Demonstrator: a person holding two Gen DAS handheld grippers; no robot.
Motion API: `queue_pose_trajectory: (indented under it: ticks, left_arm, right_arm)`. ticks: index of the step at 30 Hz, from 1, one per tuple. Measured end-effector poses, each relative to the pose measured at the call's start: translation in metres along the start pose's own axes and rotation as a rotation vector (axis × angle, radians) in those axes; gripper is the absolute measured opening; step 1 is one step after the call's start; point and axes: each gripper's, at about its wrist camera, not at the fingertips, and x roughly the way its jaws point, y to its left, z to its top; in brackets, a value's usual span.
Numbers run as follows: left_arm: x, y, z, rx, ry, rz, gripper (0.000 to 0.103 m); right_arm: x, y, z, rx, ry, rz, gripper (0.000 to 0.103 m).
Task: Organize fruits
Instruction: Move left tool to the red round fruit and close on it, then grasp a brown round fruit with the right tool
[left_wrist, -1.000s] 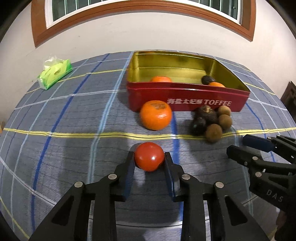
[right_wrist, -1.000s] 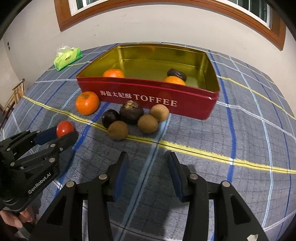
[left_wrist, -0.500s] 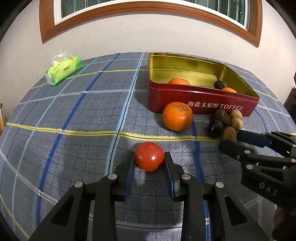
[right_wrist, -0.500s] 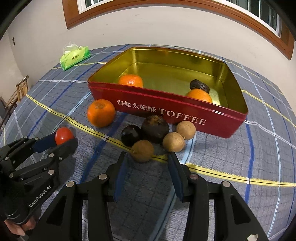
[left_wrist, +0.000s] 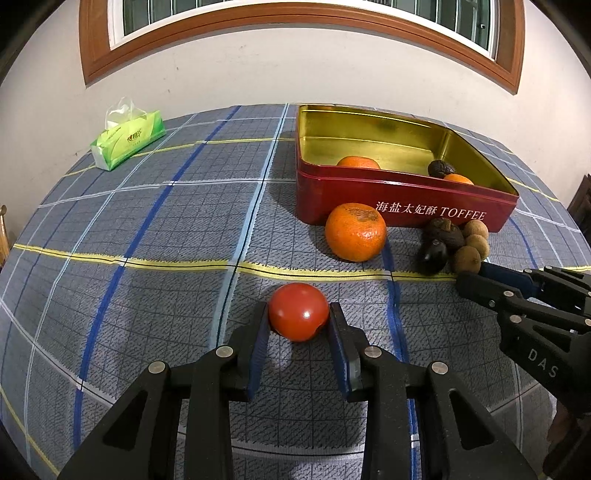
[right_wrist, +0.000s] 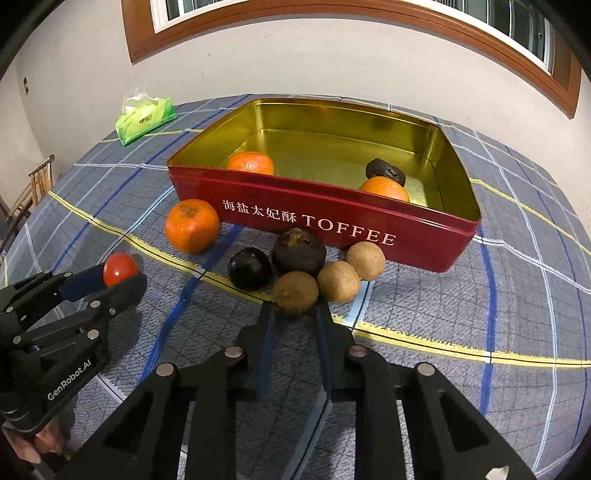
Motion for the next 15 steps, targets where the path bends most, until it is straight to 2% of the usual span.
queue_pose_trajectory:
  ticks: [6,15]
  left_arm:
    - [0.0,0.0004,0.0,-0.001,0.0,-0.001,0.033]
    - [-0.0002,0.001,0.0,-0.001,0.0,-0.001,0.033]
  right_arm:
    - [-0.0012,-0.0015,-0.0016,-0.002,0.001,0.004,0.019]
    - [-0.0017,0.0036,-0.0015,-0.002,-0.002,-0.005,0.027]
